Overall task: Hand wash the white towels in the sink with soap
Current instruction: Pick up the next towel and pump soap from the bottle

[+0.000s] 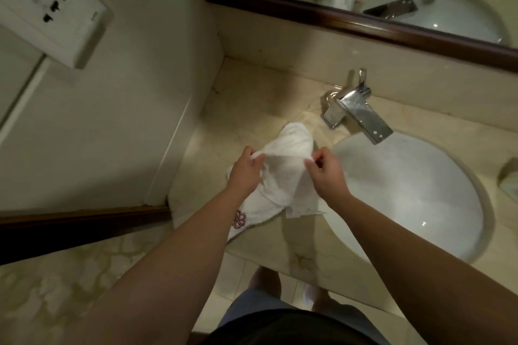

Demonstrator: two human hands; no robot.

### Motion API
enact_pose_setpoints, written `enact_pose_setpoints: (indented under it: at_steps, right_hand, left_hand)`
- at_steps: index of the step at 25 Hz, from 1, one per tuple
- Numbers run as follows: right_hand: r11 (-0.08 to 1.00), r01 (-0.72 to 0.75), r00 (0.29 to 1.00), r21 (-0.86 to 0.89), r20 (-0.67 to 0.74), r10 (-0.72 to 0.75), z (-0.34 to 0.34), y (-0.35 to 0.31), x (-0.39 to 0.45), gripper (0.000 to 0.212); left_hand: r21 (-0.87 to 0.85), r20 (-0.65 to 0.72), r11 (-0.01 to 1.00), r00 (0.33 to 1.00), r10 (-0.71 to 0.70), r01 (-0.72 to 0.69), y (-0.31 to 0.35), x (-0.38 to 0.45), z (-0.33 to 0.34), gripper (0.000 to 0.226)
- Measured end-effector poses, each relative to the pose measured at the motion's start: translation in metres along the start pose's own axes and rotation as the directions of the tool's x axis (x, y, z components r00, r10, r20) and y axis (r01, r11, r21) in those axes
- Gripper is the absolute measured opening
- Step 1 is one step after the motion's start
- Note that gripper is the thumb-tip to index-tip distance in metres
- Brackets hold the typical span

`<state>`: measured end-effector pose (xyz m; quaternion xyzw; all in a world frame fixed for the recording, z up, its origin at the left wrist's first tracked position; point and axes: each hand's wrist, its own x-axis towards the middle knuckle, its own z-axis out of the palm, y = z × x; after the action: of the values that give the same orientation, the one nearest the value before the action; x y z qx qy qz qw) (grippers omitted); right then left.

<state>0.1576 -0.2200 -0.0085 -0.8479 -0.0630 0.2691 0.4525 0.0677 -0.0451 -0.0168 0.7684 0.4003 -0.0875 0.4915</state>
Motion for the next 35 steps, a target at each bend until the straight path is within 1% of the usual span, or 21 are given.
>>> enact_pose_setpoints:
  at_steps: [2, 4, 6, 8, 10, 12, 14, 15, 17, 20, 21, 22, 25, 26, 28, 30, 33, 35]
  right_hand:
    - [0.997, 0.02, 0.999, 0.07, -0.026, -0.018, -0.014, -0.003, -0.014, 0.017]
    - [0.992, 0.036, 0.998, 0.123, -0.058, -0.028, -0.034, -0.003, -0.03, 0.021]
    - [0.989, 0.076, 0.994, 0.13, -0.093, -0.064, -0.061, 0.0, -0.046, 0.02]
    - [0.987, 0.112, 0.988, 0.117, -0.121, -0.098, -0.089, 0.005, -0.06, 0.017]
    - [0.983, 0.143, 0.981, 0.116, -0.149, -0.125, -0.121, 0.01, -0.075, 0.017]
    - [0.979, 0.169, 0.976, 0.112, -0.156, -0.15, -0.151, 0.016, -0.085, 0.017]
    - [0.975, 0.18, 0.974, 0.131, -0.163, -0.158, -0.18, 0.023, -0.093, 0.018]
    - [0.972, 0.189, 0.971, 0.14, -0.173, -0.164, -0.196, 0.029, -0.097, 0.018]
    - [0.969, 0.204, 0.966, 0.143, -0.191, -0.175, -0.223, 0.041, -0.1, 0.016]
    - [0.967, 0.2, 0.964, 0.155, -0.207, -0.166, -0.256, 0.058, -0.102, 0.015]
    - [0.966, 0.199, 0.963, 0.166, -0.213, -0.162, -0.264, 0.062, -0.101, 0.015]
    - [0.964, 0.201, 0.963, 0.173, -0.218, -0.162, -0.27, 0.066, -0.1, 0.015]
    - [0.969, 0.19, 0.964, 0.156, -0.215, -0.155, -0.286, 0.074, -0.098, 0.015]
    - [0.974, 0.186, 0.965, 0.127, -0.212, -0.156, -0.289, 0.076, -0.097, 0.015]
    - [0.986, 0.165, 0.966, 0.008, -0.201, -0.161, -0.292, 0.078, -0.093, 0.013]
    - [0.985, 0.126, 0.968, -0.117, -0.203, -0.148, -0.293, 0.079, -0.088, 0.012]
    - [0.983, 0.097, 0.964, -0.154, -0.232, -0.131, -0.289, 0.078, -0.08, 0.01]
    - [0.981, 0.089, 0.964, -0.172, -0.234, -0.128, -0.284, 0.077, -0.073, 0.011]
  left_hand:
    - [-0.091, 0.007, 0.996, 1.0, -0.002, 0.002, 0.01, -0.016, 0.008, 0.022]
    - [-0.174, -0.018, 0.985, 1.0, 0.011, -0.014, 0.022, -0.032, 0.018, 0.021]
    - [-0.239, -0.044, 0.968, 0.997, 0.062, -0.071, 0.039, -0.047, 0.033, 0.02]
    - [-0.287, -0.033, 0.953, 0.995, 0.092, -0.097, 0.061, -0.061, 0.051, 0.019]
    - [-0.314, 0.022, 0.947, 0.996, 0.086, -0.075, 0.085, -0.076, 0.075, 0.023]
    - [-0.265, 0.107, 0.962, 0.99, 0.091, -0.06, 0.11, -0.091, 0.101, 0.032]
    - [-0.235, 0.216, 0.97, 0.969, 0.118, -0.065, 0.13, -0.106, 0.128, 0.028]
    - [-0.242, 0.25, 0.969, 0.961, 0.115, -0.052, 0.139, -0.112, 0.142, 0.026]
    - [-0.282, 0.277, 0.959, 0.956, 0.095, -0.014, 0.153, -0.118, 0.163, 0.027]
    - [-0.344, 0.296, 0.939, 0.948, 0.113, -0.005, 0.173, -0.127, 0.187, 0.041]
    - [-0.341, 0.299, 0.94, 0.947, 0.117, -0.008, 0.176, -0.128, 0.195, 0.043]
    - [-0.338, 0.306, 0.941, 0.943, 0.129, -0.019, 0.181, -0.132, 0.201, 0.041]
    - [-0.32, 0.308, 0.947, 0.942, 0.134, -0.03, 0.192, -0.135, 0.215, 0.028]
    - [-0.304, 0.306, 0.952, 0.943, 0.128, -0.03, 0.194, -0.136, 0.217, 0.026]
    - [-0.263, 0.294, 0.964, 0.949, 0.115, -0.036, 0.196, -0.135, 0.219, 0.024]
    - [-0.209, 0.28, 0.977, 0.954, 0.11, -0.051, 0.195, -0.131, 0.22, 0.027]
    - [-0.144, 0.276, 0.988, 0.956, 0.099, -0.06, 0.188, -0.121, 0.22, 0.038]
    - [-0.088, 0.261, 0.992, 0.959, 0.112, -0.092, 0.182, -0.115, 0.218, 0.046]
